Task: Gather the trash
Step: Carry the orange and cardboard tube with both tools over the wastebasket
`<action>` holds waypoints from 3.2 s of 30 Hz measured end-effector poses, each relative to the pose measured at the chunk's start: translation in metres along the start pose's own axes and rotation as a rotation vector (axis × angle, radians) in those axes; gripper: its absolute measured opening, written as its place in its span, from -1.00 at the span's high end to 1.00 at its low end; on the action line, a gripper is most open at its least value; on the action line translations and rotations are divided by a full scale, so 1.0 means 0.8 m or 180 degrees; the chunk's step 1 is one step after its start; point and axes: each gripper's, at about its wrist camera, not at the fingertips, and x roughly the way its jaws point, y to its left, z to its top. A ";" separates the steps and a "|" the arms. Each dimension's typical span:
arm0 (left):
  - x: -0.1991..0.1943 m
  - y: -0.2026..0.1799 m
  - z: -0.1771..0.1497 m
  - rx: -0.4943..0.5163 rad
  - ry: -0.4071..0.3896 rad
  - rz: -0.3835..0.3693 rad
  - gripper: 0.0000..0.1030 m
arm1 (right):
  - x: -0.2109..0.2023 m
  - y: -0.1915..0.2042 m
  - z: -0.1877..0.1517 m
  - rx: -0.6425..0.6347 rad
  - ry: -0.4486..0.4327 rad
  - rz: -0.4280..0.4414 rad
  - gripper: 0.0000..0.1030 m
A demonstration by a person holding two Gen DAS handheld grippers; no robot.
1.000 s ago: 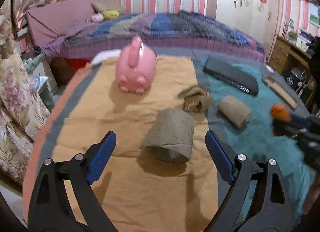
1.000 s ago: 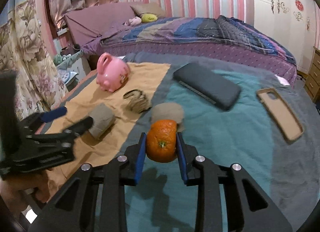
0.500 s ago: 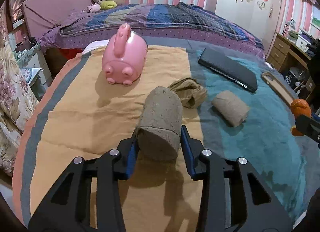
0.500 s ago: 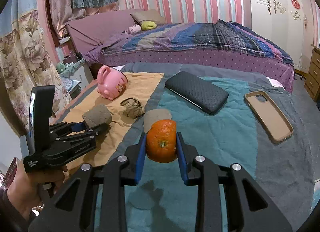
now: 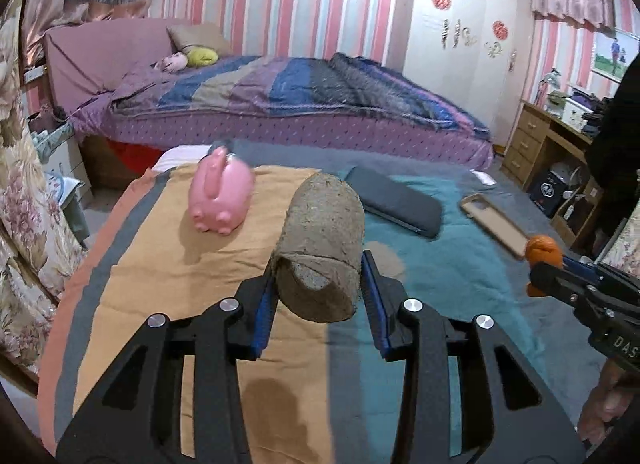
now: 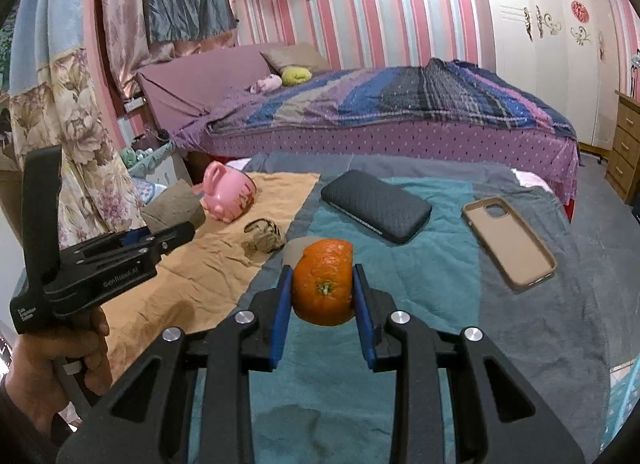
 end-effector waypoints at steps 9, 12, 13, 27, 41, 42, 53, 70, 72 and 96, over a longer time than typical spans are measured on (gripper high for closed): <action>-0.043 -0.055 -0.002 0.0098 -0.0228 -0.0196 0.26 | -0.050 -0.015 0.001 -0.0064 -0.0231 0.0024 0.43; -0.053 -0.072 -0.003 0.0132 -0.0277 -0.0248 0.26 | -0.067 -0.027 0.000 -0.0034 -0.0292 -0.0003 0.43; -0.056 -0.076 -0.004 0.0140 -0.0294 -0.0254 0.26 | -0.071 -0.027 0.000 -0.0034 -0.0300 -0.0007 0.43; -0.073 -0.126 -0.008 0.0194 -0.0454 -0.0318 0.26 | -0.125 -0.069 -0.005 0.0048 -0.0444 -0.0164 0.42; -0.072 -0.151 -0.008 0.0238 -0.0457 -0.0433 0.26 | -0.147 -0.100 -0.008 0.0117 -0.0503 -0.0275 0.42; -0.072 -0.152 -0.008 0.0239 -0.0458 -0.0435 0.26 | -0.148 -0.100 -0.007 0.0120 -0.0506 -0.0279 0.42; -0.070 -0.156 -0.010 0.0232 -0.0464 -0.0499 0.26 | -0.154 -0.111 -0.009 0.0137 -0.0519 -0.0304 0.42; -0.069 -0.190 -0.016 0.0339 -0.0471 -0.0644 0.26 | -0.181 -0.140 -0.020 0.0232 -0.0537 -0.0488 0.42; -0.068 -0.196 -0.017 0.0354 -0.0470 -0.0663 0.26 | -0.185 -0.142 -0.022 0.0238 -0.0540 -0.0508 0.42; -0.059 -0.323 -0.046 0.0685 -0.0361 -0.1145 0.26 | -0.265 -0.245 -0.082 0.0683 -0.0570 -0.1128 0.42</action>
